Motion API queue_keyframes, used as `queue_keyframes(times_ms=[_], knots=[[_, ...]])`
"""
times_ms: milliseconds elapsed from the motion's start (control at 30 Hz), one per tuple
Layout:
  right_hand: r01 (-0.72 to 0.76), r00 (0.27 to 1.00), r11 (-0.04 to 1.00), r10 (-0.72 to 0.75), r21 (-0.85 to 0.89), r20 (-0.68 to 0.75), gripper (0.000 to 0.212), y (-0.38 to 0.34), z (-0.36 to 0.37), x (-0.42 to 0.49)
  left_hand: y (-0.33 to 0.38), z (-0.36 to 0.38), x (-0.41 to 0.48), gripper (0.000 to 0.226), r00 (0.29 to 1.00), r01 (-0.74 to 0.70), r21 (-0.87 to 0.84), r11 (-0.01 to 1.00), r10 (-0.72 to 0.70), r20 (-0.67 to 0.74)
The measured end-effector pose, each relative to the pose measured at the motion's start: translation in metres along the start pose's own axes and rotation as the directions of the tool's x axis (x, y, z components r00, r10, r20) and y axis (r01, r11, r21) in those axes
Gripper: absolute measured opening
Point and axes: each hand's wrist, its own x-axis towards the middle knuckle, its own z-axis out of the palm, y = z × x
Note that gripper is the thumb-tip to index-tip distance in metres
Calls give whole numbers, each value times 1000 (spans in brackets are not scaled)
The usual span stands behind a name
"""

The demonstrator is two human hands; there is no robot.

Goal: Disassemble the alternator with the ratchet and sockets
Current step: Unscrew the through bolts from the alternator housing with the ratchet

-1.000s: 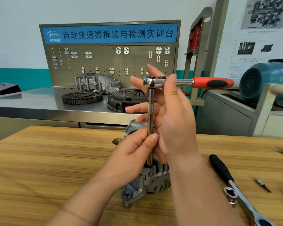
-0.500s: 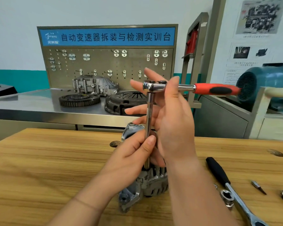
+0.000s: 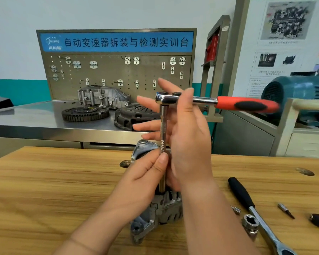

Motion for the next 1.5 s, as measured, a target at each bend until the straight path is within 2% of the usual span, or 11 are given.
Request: queue_keyframes(times_ms=[100, 233, 300, 600, 767, 867, 1000, 1100, 1333, 1400, 1500], knots=[[15, 999, 999, -16, -37, -33, 36, 0, -4, 1, -1, -1, 0, 38, 1000, 13, 6, 1000, -13, 6], [268, 963, 943, -266, -199, 37, 30, -6, -2, 1, -3, 2, 0, 30, 999, -9, 85, 996, 12, -35], [360, 932, 892, -336, -274, 133, 33, -8, -2, 2, 0, 5, -1, 42, 996, -1, 147, 989, 14, -87], [-5, 1000, 998, 5, 64, 6, 46, 2, -1, 0, -4, -2, -1, 33, 999, 35, 39, 999, -36, 20], [269, 962, 939, -274, -213, 6, 35, -3, 1, 0, -3, 2, 1, 27, 1000, 16, 132, 991, -12, -27], [408, 912, 854, -392, -324, 116, 40, -2, 2, 0, 1, 4, 0, 47, 1000, 7, 158, 987, -2, -28], [183, 983, 977, -182, -113, 25, 41, -1, 3, 1, 0, 3, -1, 27, 1000, 5, 72, 997, -4, -14], [57, 997, 998, -55, 37, -61, 44, 1, -1, 1, 0, 2, -1, 33, 1000, -7, 36, 999, 6, 14], [287, 958, 940, -284, -188, 42, 33, -5, 2, 0, 3, 5, 0, 35, 998, -2, 129, 992, 10, -68], [278, 961, 936, -269, -215, 69, 36, -6, 3, 1, 4, 5, -3, 47, 993, 44, 155, 987, -26, -119], [158, 987, 984, -159, -82, -5, 34, -4, 4, -1, 1, 5, -1, 29, 998, -6, 144, 990, 14, -53]])
